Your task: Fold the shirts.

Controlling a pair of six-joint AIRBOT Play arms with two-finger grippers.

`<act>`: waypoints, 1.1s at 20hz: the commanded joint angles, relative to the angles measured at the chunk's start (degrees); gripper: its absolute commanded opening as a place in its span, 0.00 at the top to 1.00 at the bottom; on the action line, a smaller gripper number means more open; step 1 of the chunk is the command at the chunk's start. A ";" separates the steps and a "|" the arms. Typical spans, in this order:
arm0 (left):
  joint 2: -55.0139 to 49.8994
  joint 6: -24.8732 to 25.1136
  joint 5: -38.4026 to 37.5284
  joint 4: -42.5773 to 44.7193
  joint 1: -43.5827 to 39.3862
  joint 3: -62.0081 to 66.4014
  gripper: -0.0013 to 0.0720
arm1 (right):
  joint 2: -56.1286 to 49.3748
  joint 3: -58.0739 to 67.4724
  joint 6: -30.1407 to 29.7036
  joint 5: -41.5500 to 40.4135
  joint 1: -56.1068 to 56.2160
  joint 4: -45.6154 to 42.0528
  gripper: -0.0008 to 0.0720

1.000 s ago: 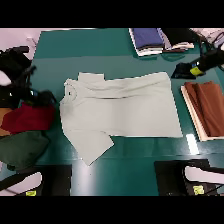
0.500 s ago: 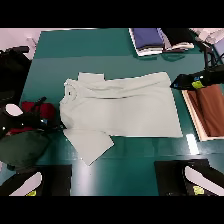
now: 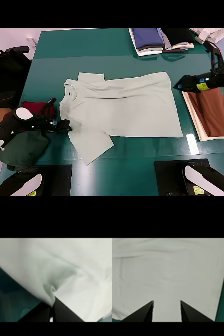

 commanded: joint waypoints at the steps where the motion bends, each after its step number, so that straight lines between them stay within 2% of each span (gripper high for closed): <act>1: 0.09 0.13 -2.38 -0.07 -1.05 4.42 0.94 | 1.79 -5.90 -1.62 5.79 -7.82 -0.68 0.46; 3: 0.09 0.17 -2.80 -0.04 -1.05 6.80 0.94 | 3.56 -14.29 -1.79 6.60 -15.17 -5.16 0.45; 5: 0.09 0.20 -2.78 -0.02 -1.05 8.33 0.94 | 4.26 -22.82 -3.21 6.51 -23.17 -7.23 0.26; 9: 0.09 0.20 -1.62 -0.02 -1.05 8.66 0.94 | 1.84 -33.44 -6.25 4.37 -31.65 -5.55 0.30; 11: 0.09 0.20 -1.64 -0.02 -1.05 8.66 0.94 | -0.37 -35.39 -6.67 2.60 -31.04 -3.54 0.37; 14: 0.09 0.17 -1.64 -0.02 -1.05 8.66 0.94 | -3.54 -35.67 -6.67 -0.98 -26.82 -0.52 0.37; 15: 0.09 0.17 -1.66 -0.02 -1.05 8.66 0.94 | -4.20 -35.65 -6.64 -2.54 -24.92 0.50 0.41; 16: 0.09 0.15 -1.64 -0.02 -1.05 8.66 0.94 | -4.68 -35.67 -6.67 -3.98 -22.91 1.57 0.51; 17: 0.09 0.15 -1.64 -0.02 -1.05 8.66 0.94 | -4.81 -35.67 -6.67 -5.18 -20.90 1.90 0.62; 19: 0.11 0.11 -2.29 0.83 -1.05 9.57 0.94 | -3.45 -35.32 -6.69 -6.49 -16.81 1.75 0.91; 20: 0.31 0.07 -3.32 2.10 -1.05 11.19 0.94 | -1.95 -34.25 -6.67 -6.49 -14.91 1.79 0.97; 22: 3.15 -1.07 -4.74 4.79 -1.03 15.32 0.94 | 2.51 -29.92 -6.67 -5.79 -11.85 1.84 0.97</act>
